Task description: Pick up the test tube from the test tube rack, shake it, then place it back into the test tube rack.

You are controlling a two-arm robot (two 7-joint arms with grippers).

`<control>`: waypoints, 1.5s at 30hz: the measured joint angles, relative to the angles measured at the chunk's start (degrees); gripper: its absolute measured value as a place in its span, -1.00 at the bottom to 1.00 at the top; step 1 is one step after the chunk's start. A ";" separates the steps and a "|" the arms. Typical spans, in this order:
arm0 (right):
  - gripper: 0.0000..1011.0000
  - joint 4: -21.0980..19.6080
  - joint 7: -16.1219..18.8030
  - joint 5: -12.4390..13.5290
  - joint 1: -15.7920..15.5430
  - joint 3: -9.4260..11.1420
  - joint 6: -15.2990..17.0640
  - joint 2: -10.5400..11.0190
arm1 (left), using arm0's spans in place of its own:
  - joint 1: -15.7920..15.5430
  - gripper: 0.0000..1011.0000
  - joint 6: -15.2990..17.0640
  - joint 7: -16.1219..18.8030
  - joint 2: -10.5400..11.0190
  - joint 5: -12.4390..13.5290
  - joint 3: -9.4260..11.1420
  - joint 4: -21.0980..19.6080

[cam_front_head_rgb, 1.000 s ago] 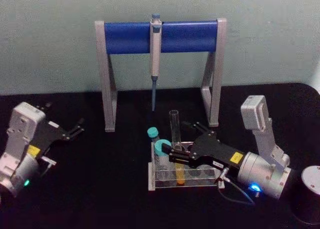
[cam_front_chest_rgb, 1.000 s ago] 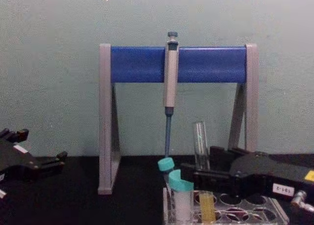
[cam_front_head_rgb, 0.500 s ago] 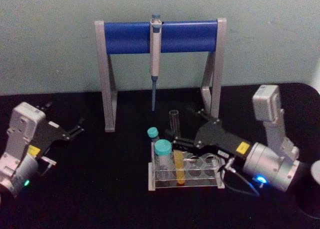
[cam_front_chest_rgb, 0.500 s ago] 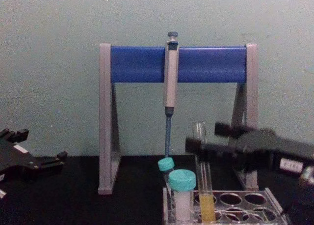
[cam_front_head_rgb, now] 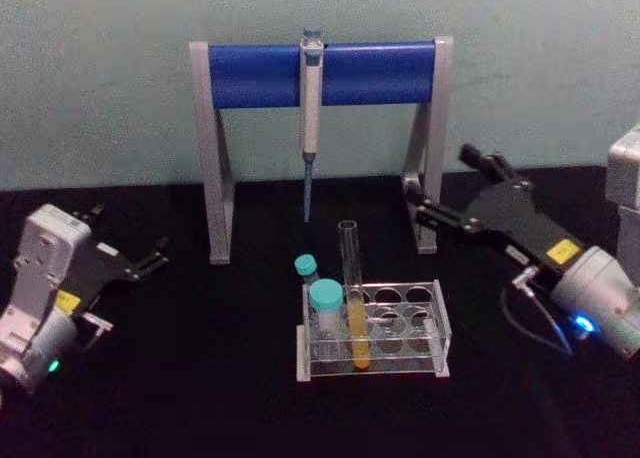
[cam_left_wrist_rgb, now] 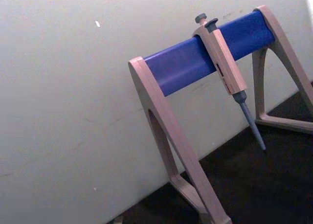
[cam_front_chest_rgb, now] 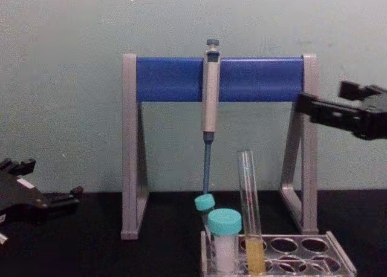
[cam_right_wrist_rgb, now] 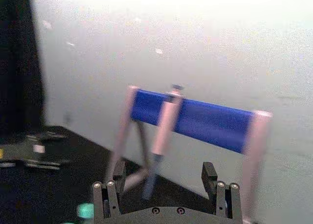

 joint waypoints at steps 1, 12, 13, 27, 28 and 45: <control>0.98 -0.35 -2.19 -1.62 -0.75 0.74 0.04 0.01 | 0.00 0.98 0.00 0.00 0.00 0.00 0.00 0.00; 0.98 1.72 -12.36 -8.53 -3.86 3.48 1.23 -2.81 | 0.00 0.98 0.00 0.00 0.00 0.00 0.00 0.00; 0.98 2.62 -13.42 -9.19 -4.12 3.60 1.38 -3.52 | 0.00 0.98 0.00 0.00 0.00 0.00 0.00 0.00; 0.98 11.36 -17.63 -12.51 -4.82 4.24 2.20 -9.16 | 0.00 0.98 0.00 0.00 0.00 0.00 0.00 0.00; 0.98 11.78 -17.49 -12.51 -4.81 4.25 2.41 -9.39 | 0.00 0.98 0.00 0.00 0.00 0.00 0.00 0.00; 0.98 15.58 -15.69 -13.00 -4.14 4.60 4.26 -11.13 | 0.00 0.98 0.00 0.00 0.00 0.00 0.00 0.00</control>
